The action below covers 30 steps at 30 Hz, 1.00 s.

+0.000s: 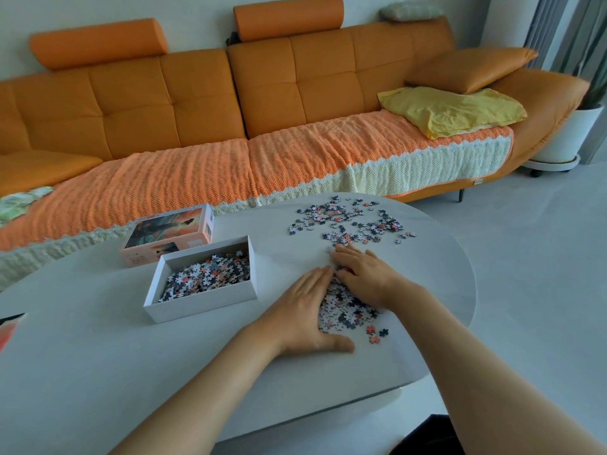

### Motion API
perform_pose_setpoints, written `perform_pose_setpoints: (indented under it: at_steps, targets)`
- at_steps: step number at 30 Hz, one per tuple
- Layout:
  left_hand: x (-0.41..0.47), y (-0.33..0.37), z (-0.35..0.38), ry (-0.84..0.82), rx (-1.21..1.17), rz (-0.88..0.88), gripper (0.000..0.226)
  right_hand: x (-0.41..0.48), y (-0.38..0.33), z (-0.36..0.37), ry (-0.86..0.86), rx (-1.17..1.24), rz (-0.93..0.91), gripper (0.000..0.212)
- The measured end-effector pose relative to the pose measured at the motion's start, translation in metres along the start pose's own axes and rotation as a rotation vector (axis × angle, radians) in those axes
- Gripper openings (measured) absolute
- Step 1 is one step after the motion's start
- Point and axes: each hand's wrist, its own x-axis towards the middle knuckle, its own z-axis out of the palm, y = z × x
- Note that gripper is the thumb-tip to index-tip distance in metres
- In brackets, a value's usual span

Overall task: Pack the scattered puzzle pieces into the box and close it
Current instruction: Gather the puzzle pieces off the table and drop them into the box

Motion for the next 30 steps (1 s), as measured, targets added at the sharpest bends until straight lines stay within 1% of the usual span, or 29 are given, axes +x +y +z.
perform_pose_setpoints:
  at_steps: [1, 3, 6, 8, 9, 11, 13, 14, 16, 18, 21, 25, 28, 30]
  targets:
    - [-0.002, -0.001, 0.001, 0.021, -0.009, -0.003, 0.124, 0.0, -0.003, -0.001, -0.005, 0.007, -0.012, 0.046]
    - [-0.006, -0.005, 0.003, 0.1, -0.049, 0.001, 0.115, -0.002, -0.01, -0.004, 0.037, 0.086, -0.017, 0.04]
    - [-0.006, -0.006, 0.003, 0.205, -0.098, 0.016, 0.109, -0.01, -0.014, -0.006, 0.081, 0.2, -0.006, 0.036]
    - [-0.005, -0.007, 0.005, 0.228, -0.079, 0.003, 0.109, -0.015, -0.011, -0.006, 0.135, 0.273, 0.022, 0.036]
    - [-0.005, -0.006, 0.005, 0.209, -0.067, -0.015, 0.111, -0.017, -0.008, -0.007, 0.175, 0.288, 0.046, 0.036]
    - [-0.002, -0.006, 0.004, 0.111, -0.012, -0.055, 0.118, -0.025, -0.001, -0.008, 0.205, 0.22, 0.108, 0.037]
    - [0.003, -0.006, 0.003, 0.013, 0.054, -0.055, 0.124, -0.034, 0.002, -0.002, 0.124, 0.043, 0.149, 0.049]
    - [0.004, -0.006, 0.002, -0.008, 0.065, -0.034, 0.126, -0.039, 0.0, 0.004, 0.073, -0.028, 0.163, 0.057]
    - [0.005, -0.005, 0.002, -0.001, 0.055, 0.011, 0.13, -0.048, -0.01, 0.018, 0.028, -0.096, 0.184, 0.065]
    - [0.001, -0.007, 0.003, 0.036, 0.037, 0.039, 0.129, -0.053, -0.024, 0.029, 0.058, -0.107, 0.179, 0.066]
    - [-0.011, -0.01, 0.006, 0.105, -0.039, 0.033, 0.119, -0.054, -0.04, 0.039, 0.109, -0.131, 0.151, 0.065]
    - [-0.032, -0.017, 0.006, 0.199, -0.137, 0.017, 0.103, -0.045, -0.056, 0.046, 0.133, -0.038, 0.113, 0.058]
    - [-0.053, -0.027, 0.003, 0.263, -0.241, 0.011, 0.089, -0.038, -0.08, 0.061, 0.176, 0.017, 0.041, 0.052]
    - [-0.071, -0.035, 0.001, 0.293, -0.261, -0.005, 0.081, -0.037, -0.097, 0.071, 0.229, 0.015, -0.017, 0.046]
